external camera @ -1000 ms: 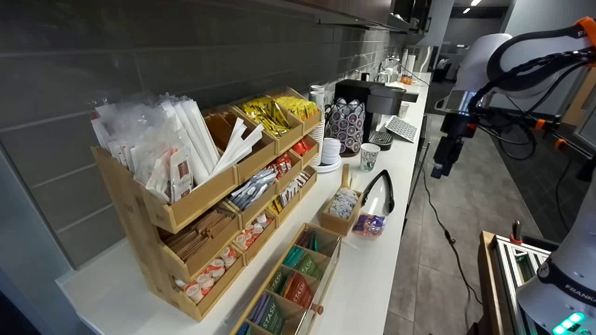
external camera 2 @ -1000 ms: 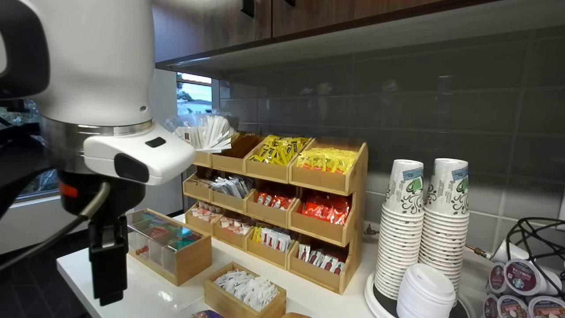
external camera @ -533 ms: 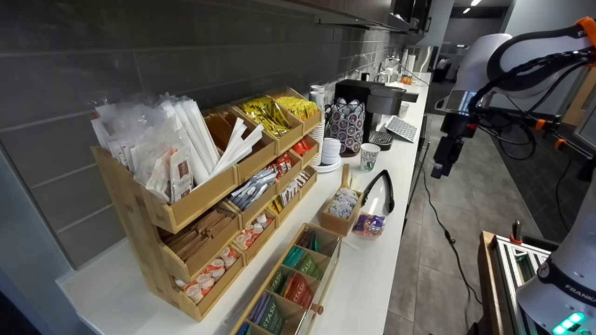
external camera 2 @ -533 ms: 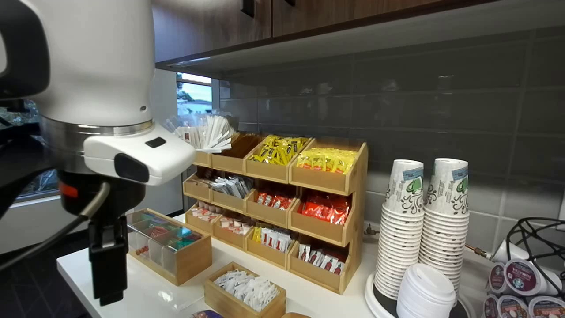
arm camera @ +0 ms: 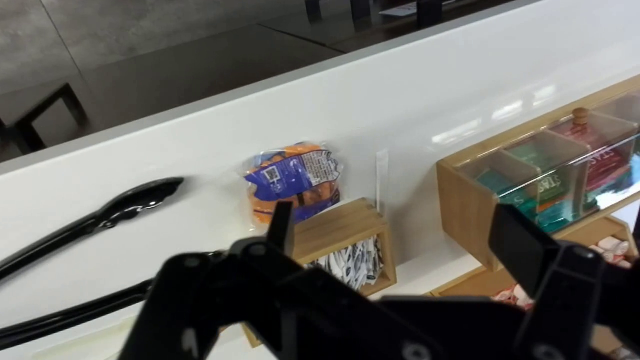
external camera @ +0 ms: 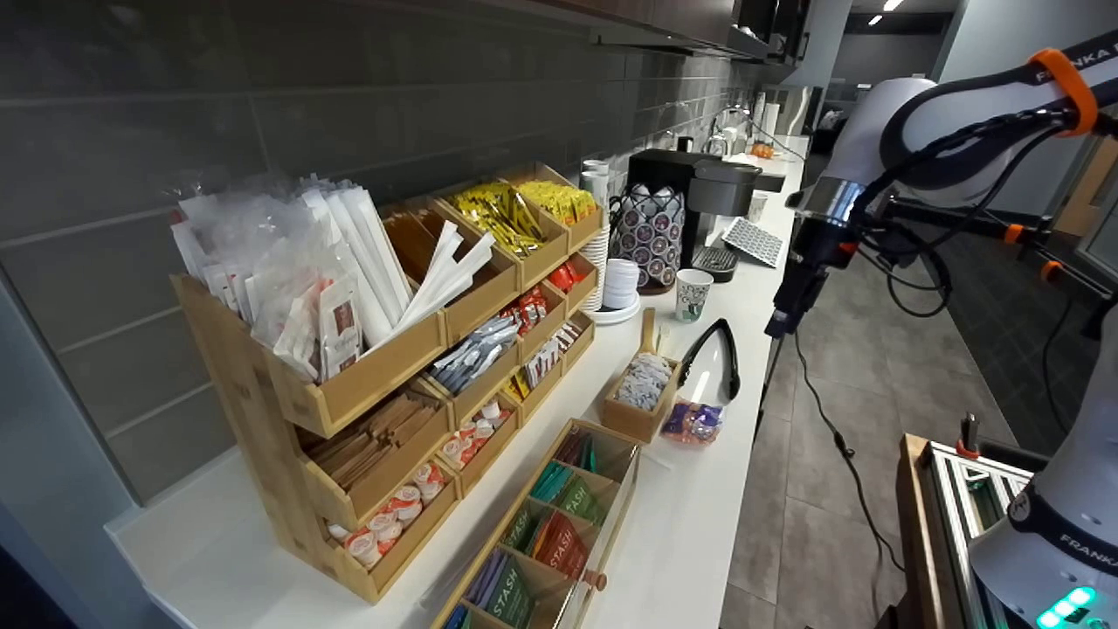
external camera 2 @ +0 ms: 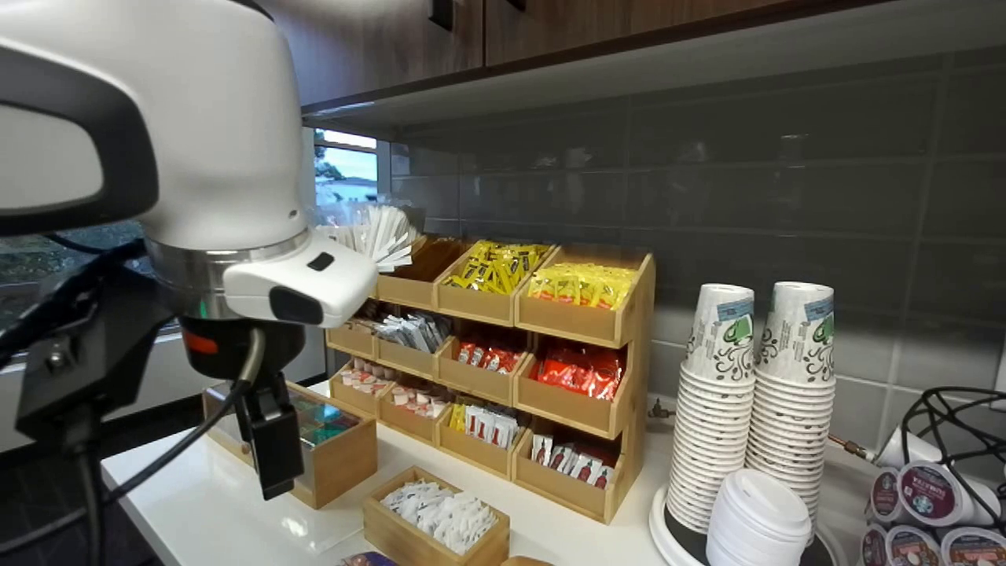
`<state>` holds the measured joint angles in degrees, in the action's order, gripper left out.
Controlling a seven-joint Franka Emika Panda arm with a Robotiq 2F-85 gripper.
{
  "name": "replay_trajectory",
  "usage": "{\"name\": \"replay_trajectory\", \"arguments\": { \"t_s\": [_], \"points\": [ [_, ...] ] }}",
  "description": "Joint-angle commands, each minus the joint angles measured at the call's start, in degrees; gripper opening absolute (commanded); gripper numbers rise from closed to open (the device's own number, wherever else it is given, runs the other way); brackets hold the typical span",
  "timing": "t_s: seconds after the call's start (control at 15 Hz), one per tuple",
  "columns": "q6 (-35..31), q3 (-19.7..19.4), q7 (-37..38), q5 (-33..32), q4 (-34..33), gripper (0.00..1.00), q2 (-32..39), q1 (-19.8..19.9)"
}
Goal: Move the right wooden box to the right, then put the white object on the top shelf
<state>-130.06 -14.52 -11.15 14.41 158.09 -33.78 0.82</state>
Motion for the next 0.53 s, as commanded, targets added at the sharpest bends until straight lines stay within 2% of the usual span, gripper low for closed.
{"name": "replay_trajectory", "arguments": {
  "t_s": [0.0, 0.47],
  "points": [
    [-4.1, -1.2, -6.4, 7.2, -0.1, 1.00, 6.5, -4.7],
    [-12.3, -0.3, -21.2, 20.8, -0.1, 1.00, 17.8, -11.3]
  ]
}}
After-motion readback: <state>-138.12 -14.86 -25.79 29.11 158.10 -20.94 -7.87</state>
